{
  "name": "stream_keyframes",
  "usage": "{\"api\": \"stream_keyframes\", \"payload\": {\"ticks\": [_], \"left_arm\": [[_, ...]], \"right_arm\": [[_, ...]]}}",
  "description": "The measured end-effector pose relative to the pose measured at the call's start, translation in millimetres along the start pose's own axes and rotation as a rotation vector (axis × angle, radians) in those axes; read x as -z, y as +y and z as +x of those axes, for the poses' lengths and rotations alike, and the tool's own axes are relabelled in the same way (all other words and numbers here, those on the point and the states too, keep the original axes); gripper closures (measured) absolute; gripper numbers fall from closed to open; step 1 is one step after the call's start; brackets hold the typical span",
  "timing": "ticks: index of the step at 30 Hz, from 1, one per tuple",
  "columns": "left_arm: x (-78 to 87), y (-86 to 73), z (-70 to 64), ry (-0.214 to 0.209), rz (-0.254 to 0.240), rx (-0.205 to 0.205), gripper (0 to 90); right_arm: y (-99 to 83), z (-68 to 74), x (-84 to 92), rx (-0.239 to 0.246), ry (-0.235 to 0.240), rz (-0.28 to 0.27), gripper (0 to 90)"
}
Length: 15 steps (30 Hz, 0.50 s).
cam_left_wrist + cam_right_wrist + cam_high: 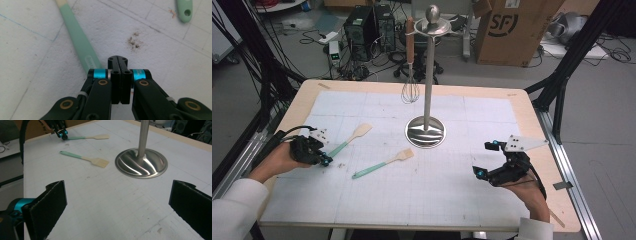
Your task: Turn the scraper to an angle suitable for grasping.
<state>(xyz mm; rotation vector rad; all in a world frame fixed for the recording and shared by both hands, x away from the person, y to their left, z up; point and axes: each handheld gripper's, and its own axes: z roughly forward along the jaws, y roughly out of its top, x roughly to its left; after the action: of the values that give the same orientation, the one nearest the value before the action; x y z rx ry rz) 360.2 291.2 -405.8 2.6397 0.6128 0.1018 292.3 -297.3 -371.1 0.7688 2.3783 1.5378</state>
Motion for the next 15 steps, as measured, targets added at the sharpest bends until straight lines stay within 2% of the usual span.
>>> {"api": "stream_keyframes", "payload": {"ticks": [5, 15], "left_arm": [[10.9, 10.5, -3.8, 0.006, -0.030, -0.015, 89.7], [50.0, 44.1, -6.9, 0.049, -0.104, -0.050, 89.7]], "right_arm": [[0.4, 0.0, -1.0, 0.002, 0.000, 0.000, 0.3], [1.2, 0.2, -1.5, 0.001, 0.005, 0.000, 0.2]]}}
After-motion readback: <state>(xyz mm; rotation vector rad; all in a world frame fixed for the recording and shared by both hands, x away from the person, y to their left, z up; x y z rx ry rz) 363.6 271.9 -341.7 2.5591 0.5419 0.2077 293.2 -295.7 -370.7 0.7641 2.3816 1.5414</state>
